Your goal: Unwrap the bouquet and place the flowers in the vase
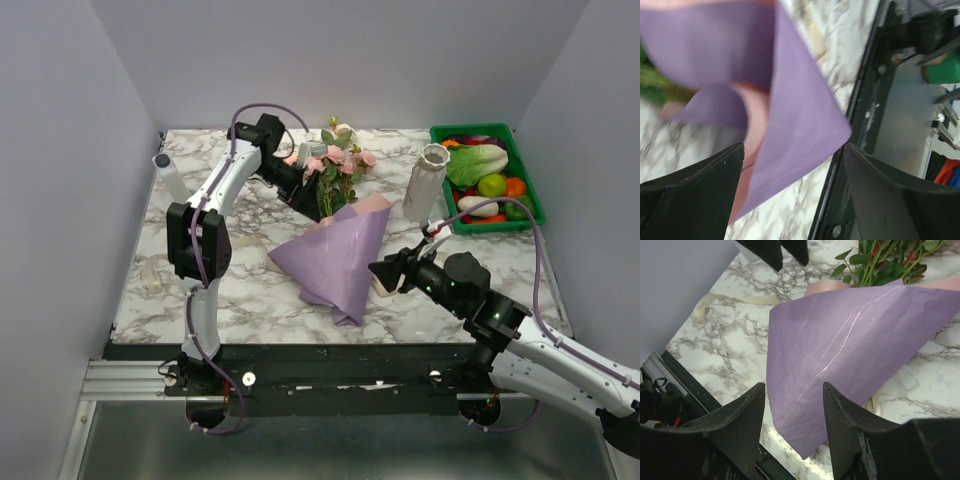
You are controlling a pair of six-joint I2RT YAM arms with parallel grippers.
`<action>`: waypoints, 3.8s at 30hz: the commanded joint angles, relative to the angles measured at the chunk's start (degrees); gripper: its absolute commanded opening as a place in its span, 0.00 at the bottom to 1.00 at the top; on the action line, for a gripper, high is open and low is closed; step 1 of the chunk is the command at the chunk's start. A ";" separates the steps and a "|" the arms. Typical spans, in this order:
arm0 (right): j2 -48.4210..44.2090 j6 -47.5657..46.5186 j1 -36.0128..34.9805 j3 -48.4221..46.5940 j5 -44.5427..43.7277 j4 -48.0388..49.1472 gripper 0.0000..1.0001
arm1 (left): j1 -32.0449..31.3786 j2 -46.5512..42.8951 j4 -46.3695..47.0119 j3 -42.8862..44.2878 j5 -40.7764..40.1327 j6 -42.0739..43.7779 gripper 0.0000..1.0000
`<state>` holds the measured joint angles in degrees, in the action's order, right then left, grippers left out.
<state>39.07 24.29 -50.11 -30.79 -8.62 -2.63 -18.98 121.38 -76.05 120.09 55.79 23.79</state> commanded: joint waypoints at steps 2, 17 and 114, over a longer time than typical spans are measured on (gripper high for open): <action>0.22 -1.88 0.54 -2.09 -1.40 -3.08 0.59 | 5.53 -3.78 -0.68 -14.85 -14.19 8.01 0.84; 0.31 -2.23 0.62 -3.49 -1.13 -2.73 0.57 | 2.48 -6.06 -10.78 -20.69 -0.77 24.37 0.60; 2.32 -8.91 3.34 -17.10 -11.26 -8.00 0.52 | -13.27 -21.43 13.76 -23.86 -6.68 -3.60 0.00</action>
<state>37.47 16.62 -48.64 -44.05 -21.52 -11.97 -30.04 108.95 -52.66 94.48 38.85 13.21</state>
